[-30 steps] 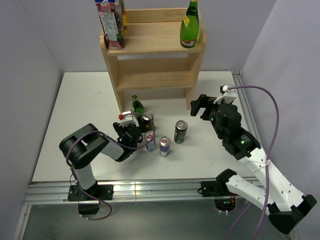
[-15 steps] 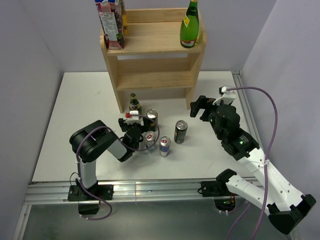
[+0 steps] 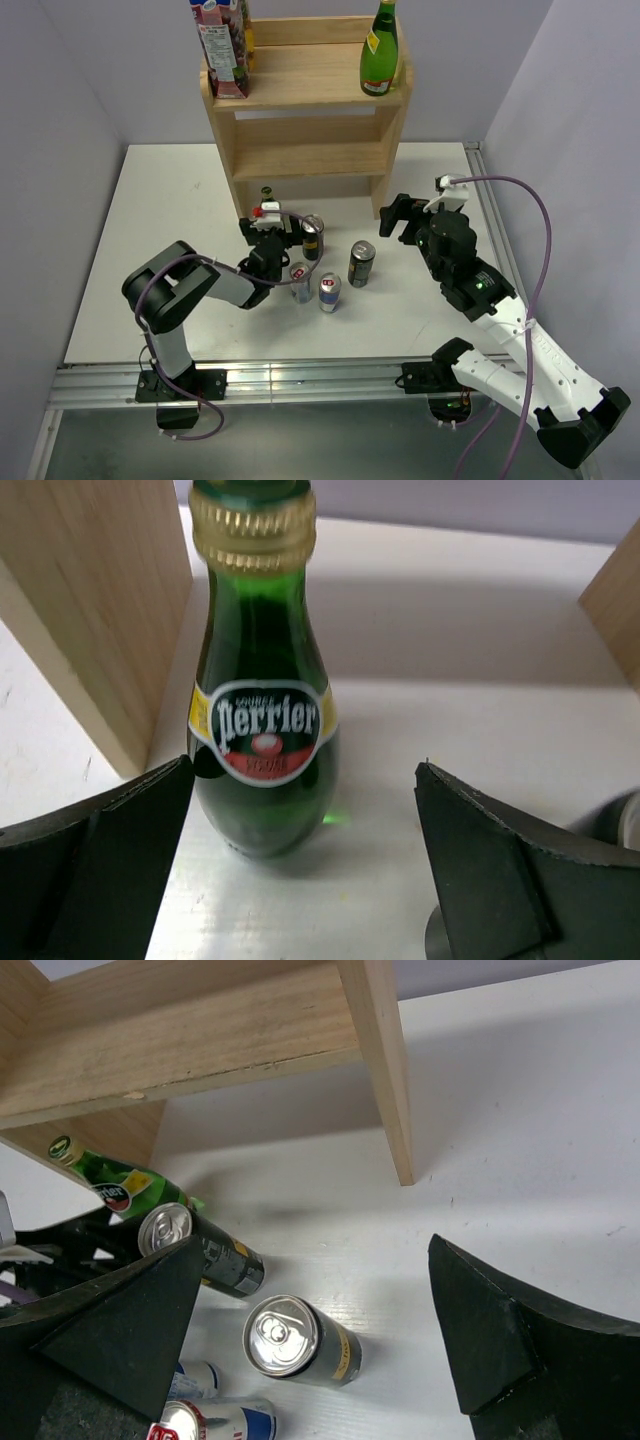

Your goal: Place and organize the beverage onto the shelf

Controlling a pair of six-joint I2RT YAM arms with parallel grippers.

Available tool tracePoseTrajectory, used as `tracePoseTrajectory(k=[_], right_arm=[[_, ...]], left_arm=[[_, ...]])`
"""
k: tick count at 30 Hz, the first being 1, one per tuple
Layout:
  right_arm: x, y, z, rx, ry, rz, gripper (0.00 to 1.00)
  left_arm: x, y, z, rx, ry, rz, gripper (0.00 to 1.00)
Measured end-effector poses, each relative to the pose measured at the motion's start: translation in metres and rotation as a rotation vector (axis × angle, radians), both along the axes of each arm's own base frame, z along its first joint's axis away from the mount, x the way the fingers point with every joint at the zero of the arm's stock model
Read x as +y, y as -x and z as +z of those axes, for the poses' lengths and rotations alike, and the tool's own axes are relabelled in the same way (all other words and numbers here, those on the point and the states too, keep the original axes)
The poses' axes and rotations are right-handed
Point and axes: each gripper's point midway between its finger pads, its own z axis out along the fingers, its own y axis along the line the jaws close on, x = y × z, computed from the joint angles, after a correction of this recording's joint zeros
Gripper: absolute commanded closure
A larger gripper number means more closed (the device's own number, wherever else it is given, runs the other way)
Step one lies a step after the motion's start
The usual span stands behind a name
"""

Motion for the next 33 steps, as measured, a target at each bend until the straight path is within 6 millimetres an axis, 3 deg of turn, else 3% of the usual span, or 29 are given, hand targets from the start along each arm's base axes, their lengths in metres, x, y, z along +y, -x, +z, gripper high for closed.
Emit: tracePoseTrajectory(k=[2,7,13,17,26,33], right_arm=[[0.000,0.000,0.000,-0.001,0.001,0.000,0.00],[-0.002,0.001,0.003,-0.010,0.001,-0.002,0.00],[-0.003,0.003,0.006,-0.021,0.000,-0.005,0.00],[-0.003,0.003,0.006,-0.021,-0.001,-0.004,0.00],[-0.003,0.003,0.005,-0.019,0.000,-0.004,0.00],[-0.002,0.001,0.001,-0.014,0.003,-0.002,0.00]], left_arm=[[-0.001,-0.006,0.009,-0.017,0.002,0.009,0.01],[0.001,-0.010,0.010,-0.010,-0.013,0.024,0.01],[0.003,-0.012,0.000,0.032,-0.050,0.035,0.01],[0.003,-0.027,-0.008,0.087,-0.071,0.064,0.01],[0.019,-0.047,-0.037,0.225,0.031,0.051,0.01],[0.018,-0.054,-0.042,0.245,0.052,0.044,0.02]])
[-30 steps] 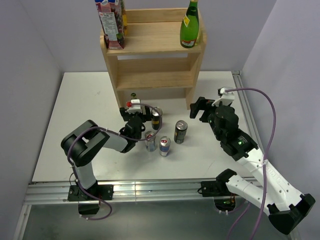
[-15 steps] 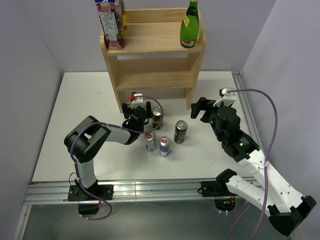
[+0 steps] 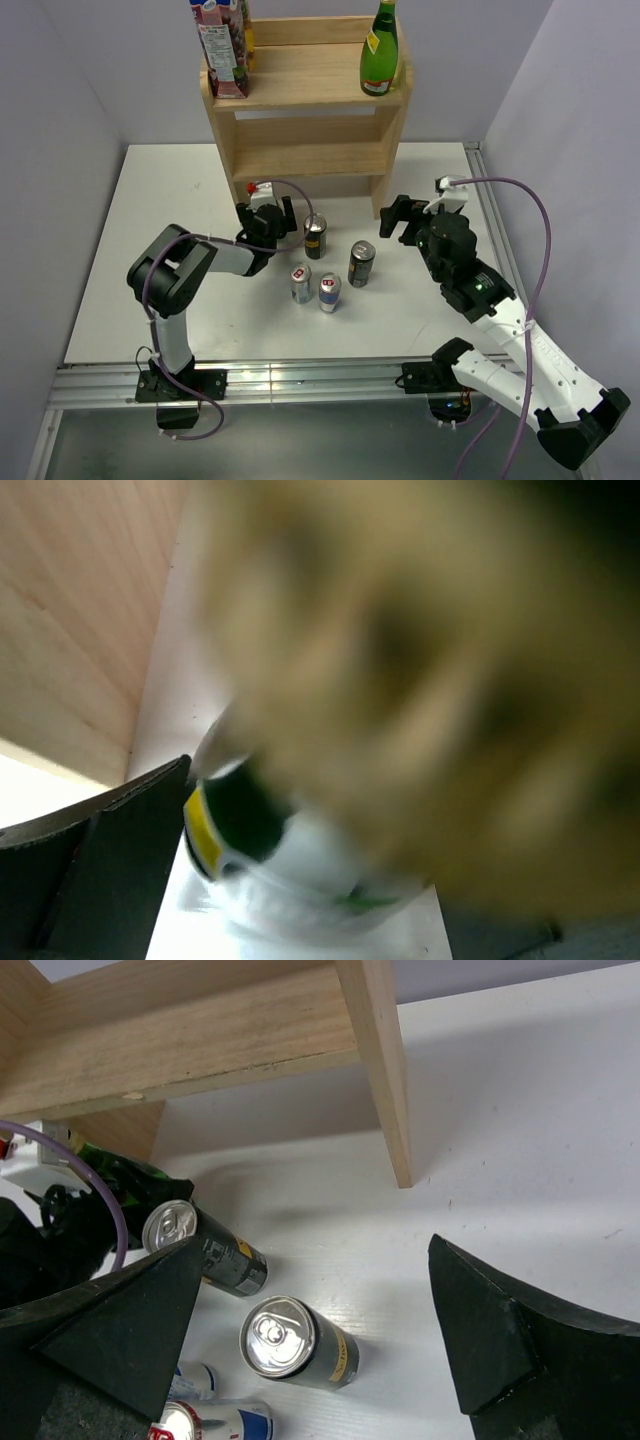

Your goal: Place and organize the beverage onto the shelf

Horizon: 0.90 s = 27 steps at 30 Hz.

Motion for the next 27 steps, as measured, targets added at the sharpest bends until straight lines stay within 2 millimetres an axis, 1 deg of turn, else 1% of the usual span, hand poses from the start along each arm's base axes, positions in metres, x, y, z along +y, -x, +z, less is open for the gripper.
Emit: tracePoseTrajectory(k=[2,4,5,7,8,10,11,13,14,16,17,19,21,22,27], right_arm=[[0.0014,-0.0014,-0.0029,0.007,0.004,0.003,0.00],[0.0032,-0.0031,-0.0047,0.011,0.005,0.006,0.00],[0.0040,-0.0040,-0.0050,0.012,0.005,0.008,0.00],[0.0054,-0.0056,-0.0054,0.009,0.002,0.009,0.00],[0.0058,-0.0060,-0.0060,0.010,0.001,0.009,0.00],[0.0065,-0.0067,-0.0057,0.008,-0.002,0.010,0.00],[0.0068,-0.0068,-0.0053,0.007,-0.003,0.012,0.00],[0.0069,-0.0070,-0.0049,0.005,-0.004,0.012,0.00],[0.0069,-0.0070,-0.0047,0.004,-0.005,0.012,0.00],[0.0069,-0.0069,-0.0048,0.004,-0.005,0.012,0.00],[0.0069,-0.0069,-0.0047,0.003,-0.005,0.012,0.00],[0.0066,-0.0064,-0.0058,0.003,-0.005,0.012,0.00],[0.0063,-0.0059,-0.0069,0.005,-0.004,0.012,0.00],[0.0063,-0.0059,-0.0073,0.005,-0.004,0.012,0.00],[0.0057,-0.0043,-0.0042,-0.003,-0.014,0.011,0.00]], left_arm=[[-0.0021,-0.0018,0.0006,0.002,0.000,-0.005,0.02],[-0.0035,-0.0037,0.0013,0.001,0.002,-0.005,0.05],[-0.0041,-0.0047,0.0015,0.001,0.002,-0.005,0.09],[-0.0048,-0.0060,0.0016,0.001,0.001,-0.003,0.14],[-0.0051,-0.0059,0.0010,0.005,-0.003,-0.002,0.21],[-0.0063,-0.0055,-0.0003,0.013,-0.007,-0.001,0.27],[-0.0071,-0.0057,-0.0007,0.014,-0.010,0.000,0.34],[-0.0084,-0.0057,-0.0003,0.014,-0.018,0.001,0.37],[-0.0081,-0.0056,-0.0007,0.015,-0.019,0.003,0.42],[-0.0080,-0.0057,-0.0003,0.013,-0.020,0.006,0.45],[-0.0079,-0.0058,-0.0002,0.013,-0.020,0.008,0.51],[-0.0079,-0.0057,-0.0003,0.013,-0.020,0.008,0.58],[-0.0078,-0.0057,-0.0003,0.013,-0.021,0.008,0.79],[-0.0079,-0.0057,-0.0003,0.013,-0.020,0.008,1.00],[-0.0079,-0.0054,-0.0001,0.011,-0.022,0.011,1.00]])
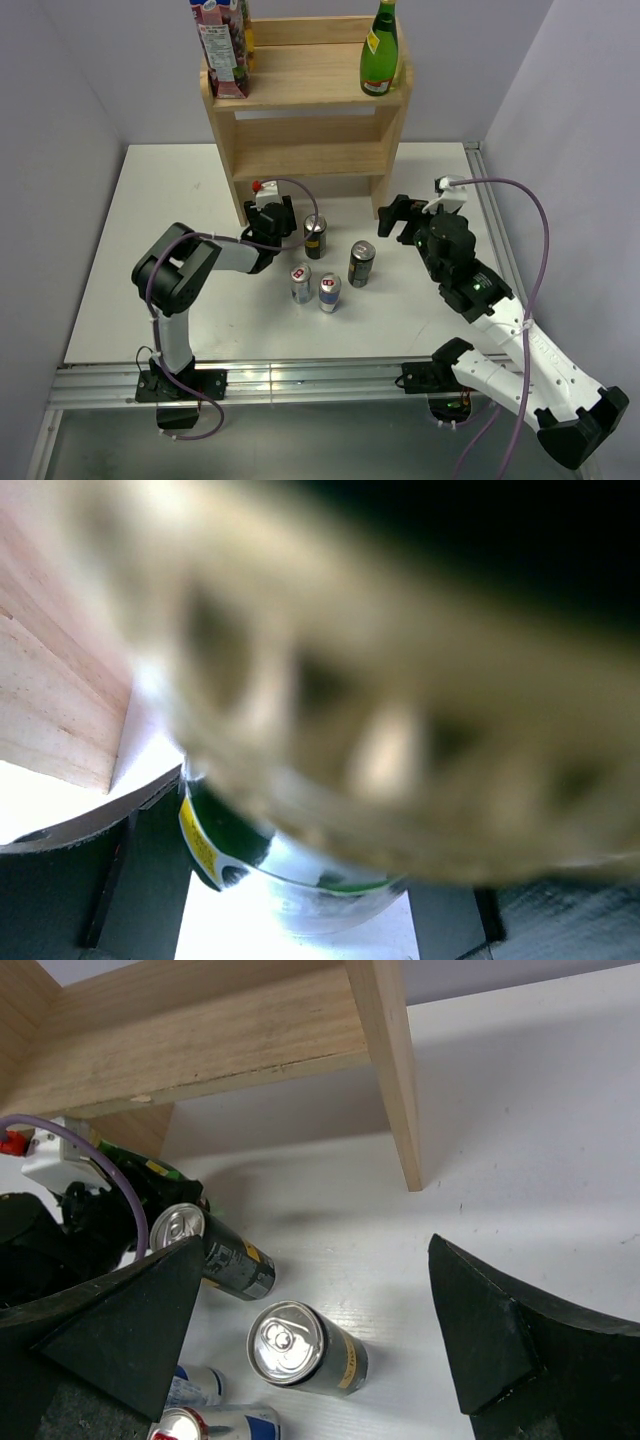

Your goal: Place and organize the beverage onto the shelf

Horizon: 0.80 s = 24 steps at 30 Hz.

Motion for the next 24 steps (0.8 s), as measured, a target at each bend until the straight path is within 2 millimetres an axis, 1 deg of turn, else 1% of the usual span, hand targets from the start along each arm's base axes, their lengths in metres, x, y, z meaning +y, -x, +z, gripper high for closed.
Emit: tracePoseTrajectory(k=[6,9,11,14,18,21,22,24], right_arm=[[-0.001,0.003,0.004,-0.011,-0.018,0.000,0.00],[-0.001,0.005,0.000,-0.008,-0.022,0.004,0.00],[-0.001,0.006,-0.003,-0.003,-0.024,0.008,0.00],[0.000,0.008,-0.005,0.002,-0.031,0.012,0.00],[0.000,0.010,-0.005,-0.003,-0.044,0.015,0.00],[-0.001,0.011,-0.007,-0.001,-0.045,0.015,0.00],[-0.001,0.011,-0.007,-0.001,-0.046,0.016,0.00],[0.000,0.011,-0.007,-0.001,-0.047,0.019,0.00]], left_arm=[[0.000,0.006,-0.001,-0.001,-0.003,0.034,1.00],[0.000,0.018,-0.001,0.006,-0.003,0.055,1.00],[-0.003,0.031,-0.001,0.015,-0.003,0.059,1.00],[-0.012,0.055,-0.002,0.037,0.001,0.044,1.00],[-0.027,0.091,-0.001,0.077,-0.017,0.010,1.00],[-0.030,0.116,-0.001,0.109,-0.047,-0.012,1.00],[-0.029,0.125,0.000,0.123,-0.060,-0.024,1.00],[-0.024,0.135,0.000,0.144,-0.078,-0.032,1.00]])
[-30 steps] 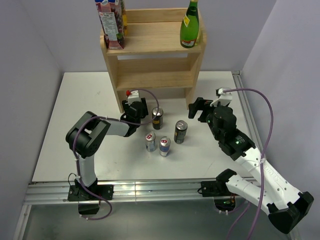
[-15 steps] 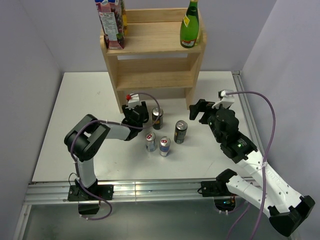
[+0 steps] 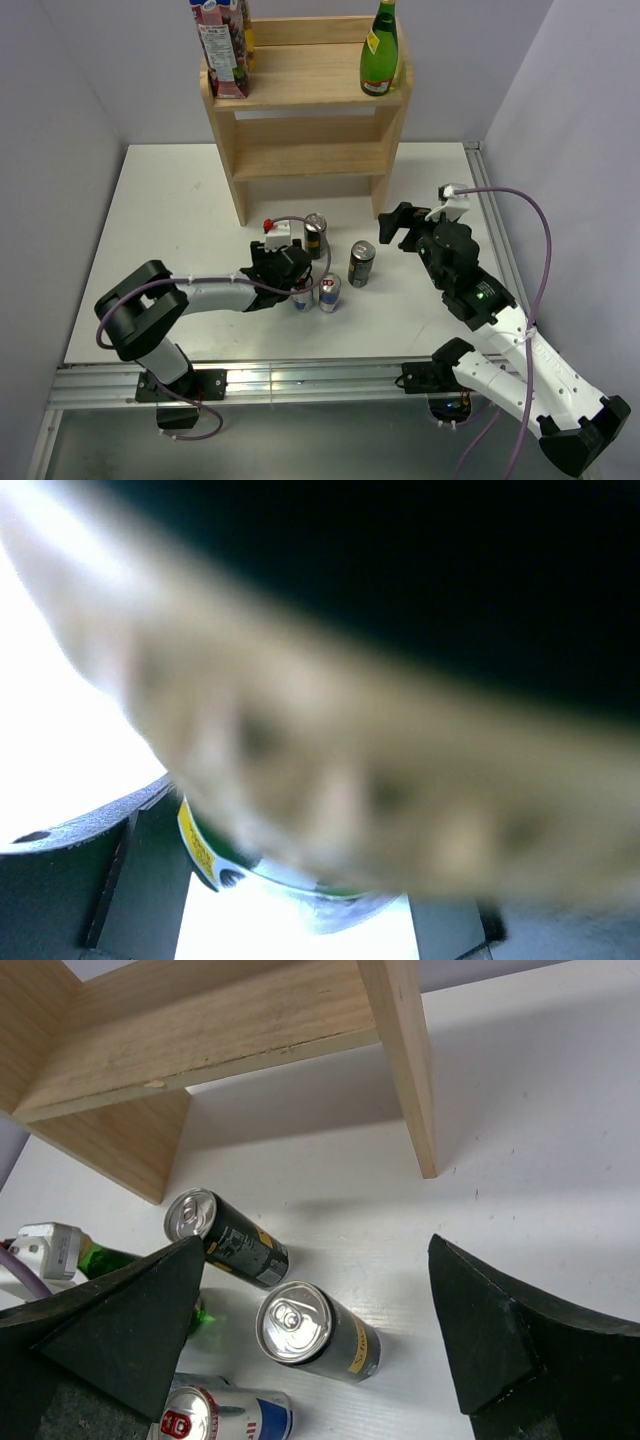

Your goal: Place and organize the beverage onto the shelf

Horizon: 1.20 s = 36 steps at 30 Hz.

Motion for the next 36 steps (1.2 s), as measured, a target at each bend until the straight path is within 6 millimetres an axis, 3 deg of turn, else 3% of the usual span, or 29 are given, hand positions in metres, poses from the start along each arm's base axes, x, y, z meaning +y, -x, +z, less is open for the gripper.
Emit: tracePoseTrajectory(k=[5,10,16,19,24,32,36], right_arm=[[0.000,0.002,0.000,-0.003,-0.007,0.006,0.00],[0.000,0.003,0.002,-0.007,-0.013,0.009,0.00],[0.001,0.003,0.001,-0.006,-0.013,0.009,0.00],[0.001,0.003,0.000,-0.003,-0.011,0.009,0.00],[0.002,0.001,-0.002,0.004,-0.007,0.009,0.00],[0.001,0.001,-0.002,0.004,-0.005,0.003,0.00],[-0.002,0.001,-0.001,0.001,-0.004,-0.008,0.00]], left_arm=[[0.026,0.012,0.004,0.027,-0.066,0.029,1.00],[0.035,0.014,0.023,0.001,-0.064,0.044,1.00],[0.039,0.014,0.056,-0.029,-0.070,0.033,1.00],[0.033,0.011,0.085,-0.042,-0.069,0.002,1.00],[0.001,-0.002,0.170,-0.094,-0.001,-0.099,1.00],[-0.034,-0.011,0.346,-0.292,0.186,-0.226,1.00],[-0.047,-0.017,0.398,-0.347,0.198,-0.275,1.00]])
